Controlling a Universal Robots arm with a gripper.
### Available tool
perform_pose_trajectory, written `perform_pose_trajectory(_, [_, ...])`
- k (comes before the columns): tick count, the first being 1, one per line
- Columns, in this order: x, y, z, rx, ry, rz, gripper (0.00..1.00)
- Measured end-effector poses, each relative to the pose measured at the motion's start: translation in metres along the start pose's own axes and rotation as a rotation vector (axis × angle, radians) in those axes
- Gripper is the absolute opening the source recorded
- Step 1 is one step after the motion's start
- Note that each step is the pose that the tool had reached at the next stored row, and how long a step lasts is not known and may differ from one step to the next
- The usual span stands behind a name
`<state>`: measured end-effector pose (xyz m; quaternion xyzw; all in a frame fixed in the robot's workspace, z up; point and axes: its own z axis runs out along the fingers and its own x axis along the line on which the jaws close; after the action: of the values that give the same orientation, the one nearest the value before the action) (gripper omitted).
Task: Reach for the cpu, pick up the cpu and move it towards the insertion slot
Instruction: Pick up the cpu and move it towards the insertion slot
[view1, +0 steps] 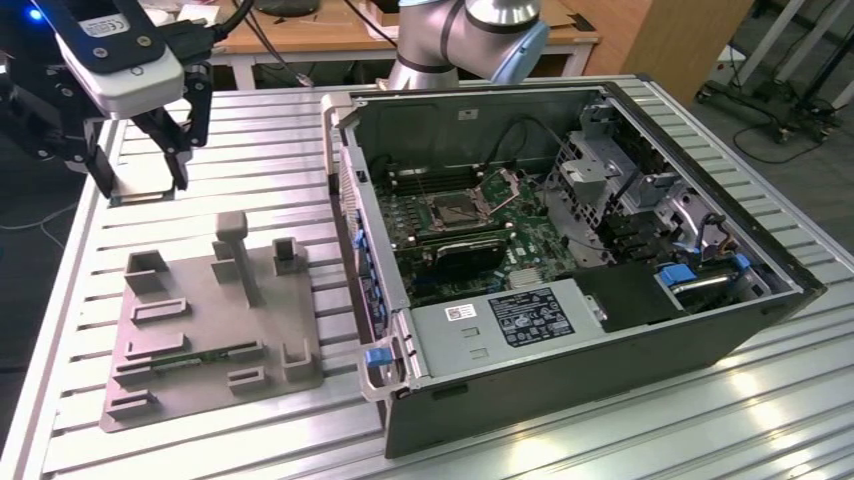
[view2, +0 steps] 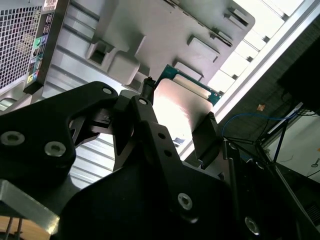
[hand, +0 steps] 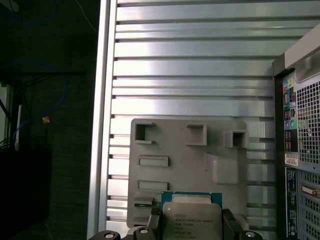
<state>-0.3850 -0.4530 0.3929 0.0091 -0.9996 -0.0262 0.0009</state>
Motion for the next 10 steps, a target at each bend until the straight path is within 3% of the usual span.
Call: perform_pose_trajectory(10, [-0.0025, -0.0001, 0.0, 0.0, -0.0001, 0.0, 0.55])
